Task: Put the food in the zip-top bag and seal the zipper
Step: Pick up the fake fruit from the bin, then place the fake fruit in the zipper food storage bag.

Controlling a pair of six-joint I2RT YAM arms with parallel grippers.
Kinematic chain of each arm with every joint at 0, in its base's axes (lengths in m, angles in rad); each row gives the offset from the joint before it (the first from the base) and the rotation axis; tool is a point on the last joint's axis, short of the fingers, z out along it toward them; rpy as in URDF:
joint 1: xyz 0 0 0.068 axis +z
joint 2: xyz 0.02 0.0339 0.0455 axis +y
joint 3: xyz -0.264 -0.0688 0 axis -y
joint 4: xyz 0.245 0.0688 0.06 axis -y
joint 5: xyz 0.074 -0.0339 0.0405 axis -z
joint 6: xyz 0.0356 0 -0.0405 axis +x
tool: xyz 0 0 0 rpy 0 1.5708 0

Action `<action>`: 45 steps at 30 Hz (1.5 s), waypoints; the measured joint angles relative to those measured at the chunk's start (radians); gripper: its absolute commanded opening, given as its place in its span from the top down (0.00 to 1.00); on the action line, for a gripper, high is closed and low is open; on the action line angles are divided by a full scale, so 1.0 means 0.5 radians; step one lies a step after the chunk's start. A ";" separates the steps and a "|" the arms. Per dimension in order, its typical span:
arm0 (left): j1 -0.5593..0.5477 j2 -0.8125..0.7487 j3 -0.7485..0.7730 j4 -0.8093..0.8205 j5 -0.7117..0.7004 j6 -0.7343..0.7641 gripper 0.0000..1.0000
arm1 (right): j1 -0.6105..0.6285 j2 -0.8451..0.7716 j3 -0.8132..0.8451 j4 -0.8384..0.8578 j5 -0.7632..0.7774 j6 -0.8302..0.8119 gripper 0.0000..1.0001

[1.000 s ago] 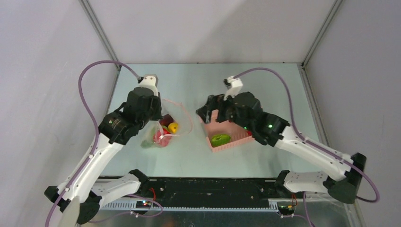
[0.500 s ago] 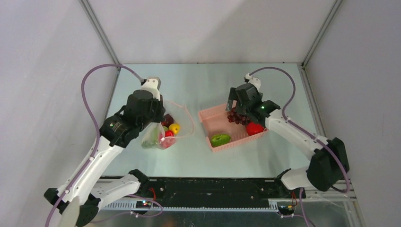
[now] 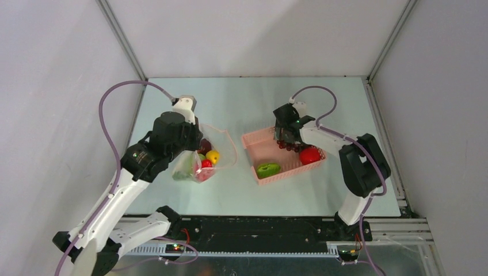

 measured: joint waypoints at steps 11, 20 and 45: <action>0.001 -0.008 -0.009 0.015 0.009 0.001 1.00 | 0.008 0.134 0.101 -0.079 0.084 0.127 0.89; 0.001 -0.009 -0.014 0.022 0.008 0.001 1.00 | 0.067 0.017 0.101 -0.166 0.211 0.130 1.00; 0.001 -0.012 -0.027 0.043 0.024 0.001 1.00 | 0.459 -1.440 -0.184 0.510 -0.845 -0.391 1.00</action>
